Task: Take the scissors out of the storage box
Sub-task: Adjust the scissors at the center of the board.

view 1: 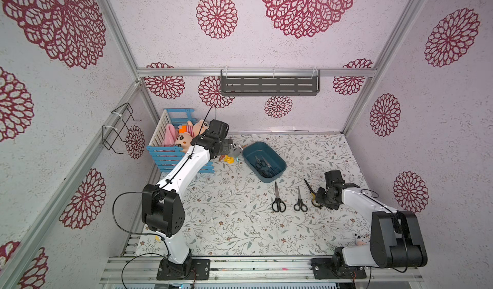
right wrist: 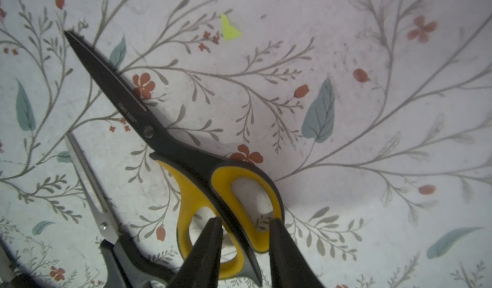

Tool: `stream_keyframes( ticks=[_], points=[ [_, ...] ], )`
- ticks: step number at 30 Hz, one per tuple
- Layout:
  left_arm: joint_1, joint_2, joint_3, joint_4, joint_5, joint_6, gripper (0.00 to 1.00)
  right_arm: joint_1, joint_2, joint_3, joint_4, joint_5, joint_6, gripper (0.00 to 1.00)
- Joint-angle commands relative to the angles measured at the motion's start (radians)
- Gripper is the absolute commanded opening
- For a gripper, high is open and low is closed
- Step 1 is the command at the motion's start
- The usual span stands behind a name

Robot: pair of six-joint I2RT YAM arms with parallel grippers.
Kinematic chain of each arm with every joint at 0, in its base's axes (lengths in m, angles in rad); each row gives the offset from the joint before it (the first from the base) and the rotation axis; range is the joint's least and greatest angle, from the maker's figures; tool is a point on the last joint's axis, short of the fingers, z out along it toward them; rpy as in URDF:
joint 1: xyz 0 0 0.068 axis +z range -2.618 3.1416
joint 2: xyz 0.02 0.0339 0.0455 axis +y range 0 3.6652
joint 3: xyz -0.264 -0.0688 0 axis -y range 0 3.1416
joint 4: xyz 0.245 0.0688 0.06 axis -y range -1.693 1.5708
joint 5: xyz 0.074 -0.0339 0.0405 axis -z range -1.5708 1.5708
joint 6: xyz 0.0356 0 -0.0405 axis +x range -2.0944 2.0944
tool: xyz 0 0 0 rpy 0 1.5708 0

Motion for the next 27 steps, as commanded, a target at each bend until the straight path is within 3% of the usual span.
stream_keyframes(
  ticks=[1, 19, 27],
  points=[
    [0.015, -0.029, -0.011, 0.023, 0.013, -0.002, 0.97, -0.003, 0.018, -0.002, 0.044, -0.022, -0.035, 0.33],
    [0.029, 0.017, 0.001, 0.044, 0.044, -0.003, 0.97, 0.027, 0.027, -0.042, 0.020, -0.042, 0.018, 0.26],
    [0.035, 0.041, 0.033, 0.039, 0.057, 0.007, 0.97, 0.034, -0.045, -0.084, -0.021, -0.035, 0.064, 0.24]
  ],
)
